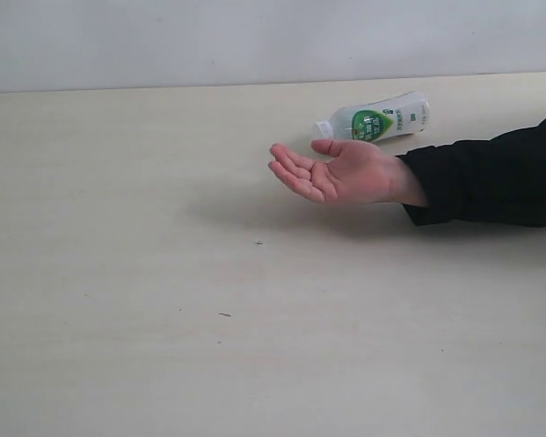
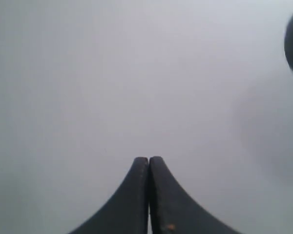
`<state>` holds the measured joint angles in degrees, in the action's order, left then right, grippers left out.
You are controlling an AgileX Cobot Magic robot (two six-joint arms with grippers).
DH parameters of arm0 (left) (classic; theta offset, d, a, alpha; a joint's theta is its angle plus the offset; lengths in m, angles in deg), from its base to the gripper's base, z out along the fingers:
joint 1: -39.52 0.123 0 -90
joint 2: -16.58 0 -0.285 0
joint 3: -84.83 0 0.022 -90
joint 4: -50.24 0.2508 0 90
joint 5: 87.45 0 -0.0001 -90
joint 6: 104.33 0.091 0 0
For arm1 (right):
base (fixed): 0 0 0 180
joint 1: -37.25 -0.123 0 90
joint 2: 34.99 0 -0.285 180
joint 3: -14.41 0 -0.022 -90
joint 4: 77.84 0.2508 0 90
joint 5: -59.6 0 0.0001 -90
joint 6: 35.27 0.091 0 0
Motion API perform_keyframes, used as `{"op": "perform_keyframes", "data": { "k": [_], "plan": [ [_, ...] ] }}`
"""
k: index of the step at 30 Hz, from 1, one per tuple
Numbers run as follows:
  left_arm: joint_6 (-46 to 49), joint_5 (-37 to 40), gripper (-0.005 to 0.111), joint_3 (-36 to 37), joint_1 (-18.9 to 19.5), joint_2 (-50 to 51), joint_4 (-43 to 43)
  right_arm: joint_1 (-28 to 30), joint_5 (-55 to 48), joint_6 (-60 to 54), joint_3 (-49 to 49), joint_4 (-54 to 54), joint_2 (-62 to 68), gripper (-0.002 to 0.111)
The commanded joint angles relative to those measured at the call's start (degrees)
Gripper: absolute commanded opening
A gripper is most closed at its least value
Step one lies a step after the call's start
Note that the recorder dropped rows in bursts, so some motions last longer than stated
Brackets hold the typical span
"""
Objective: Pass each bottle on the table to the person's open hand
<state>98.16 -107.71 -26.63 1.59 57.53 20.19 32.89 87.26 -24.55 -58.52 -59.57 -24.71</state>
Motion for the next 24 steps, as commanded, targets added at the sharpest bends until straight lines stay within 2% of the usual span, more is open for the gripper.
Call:
{"op": "perform_keyframes", "data": {
  "k": [1, 5, 10, 12, 13, 14, 15, 16, 17, 18, 19, 20, 22, 24],
  "plan": [
    [0.41, 0.08, 0.0, 0.39, -0.32, -0.42, -0.16, 0.32, 6.22, -0.15, 8.29, -0.23, 3.77, 0.0],
    [0.41, 0.08, 0.0, 0.39, -0.32, -0.42, -0.16, 0.32, 3.24, -6.55, 18.22, -0.23, 13.9, 0.0],
    [0.41, 0.08, 0.0, 0.39, -0.32, -0.42, -0.16, 0.32, -6.36, -12.02, 33.53, 0.03, 33.84, 0.0],
    [0.41, 0.08, 0.0, 0.39, -0.32, -0.42, -0.16, 0.32, -14.82, -15.47, 40.84, -0.34, 43.34, 0.0],
    [0.41, 0.08, 0.0, 0.39, -0.32, -0.42, -0.16, 0.32, -25.82, -19.29, 49.77, -0.34, 53.04, 0.0],
    [0.41, 0.08, 0.0, 0.39, -0.32, -0.42, -0.16, 0.32, -30.26, -20.71, 54.31, -0.52, 56.88, 0.0],
    [0.41, 0.08, 0.0, 0.39, -0.32, -0.42, -0.16, 0.32, -41.39, -23.02, 63.3, -0.96, 66.08, 0.0],
    [0.41, 0.08, 0.0, 0.39, -0.32, -0.42, -0.16, 0.32, -45.61, -23.19, 66.8, -1.64, 69.53, 0.0],
    [0.41, 0.08, 0.0, 0.39, -0.32, -0.42, -0.16, 0.32, -55.38, -23.19, 74.99, -3.91, 77.42, 0.0],
    [0.41, 0.08, 0.0, 0.39, -0.32, -0.42, -0.16, 0.32, -58.86, -23.19, 77.98, -5.57, 80.91, 0.0],
    [0.41, 0.08, 0.0, 0.39, -0.32, -0.42, -0.16, 0.32, -67.1, -23.48, 84.54, -10.33, 86.88, 0.0],
    [0.41, 0.08, 0.0, 0.39, -0.32, -0.42, -0.16, 0.32, -69.52, -24.87, 86.71, -11.98, 88.87, 0.0],
    [0.41, 0.08, 0.0, 0.39, -0.32, -0.42, -0.16, 0.32, -76.51, -35.29, 93.06, -16.06, 95.19, 0.0],
    [0.41, 0.08, 0.0, 0.39, -0.32, -0.42, -0.16, 0.32, -77.85, -45.27, 94.34, -15.17, 98.01, 0.0]
  ]
}}
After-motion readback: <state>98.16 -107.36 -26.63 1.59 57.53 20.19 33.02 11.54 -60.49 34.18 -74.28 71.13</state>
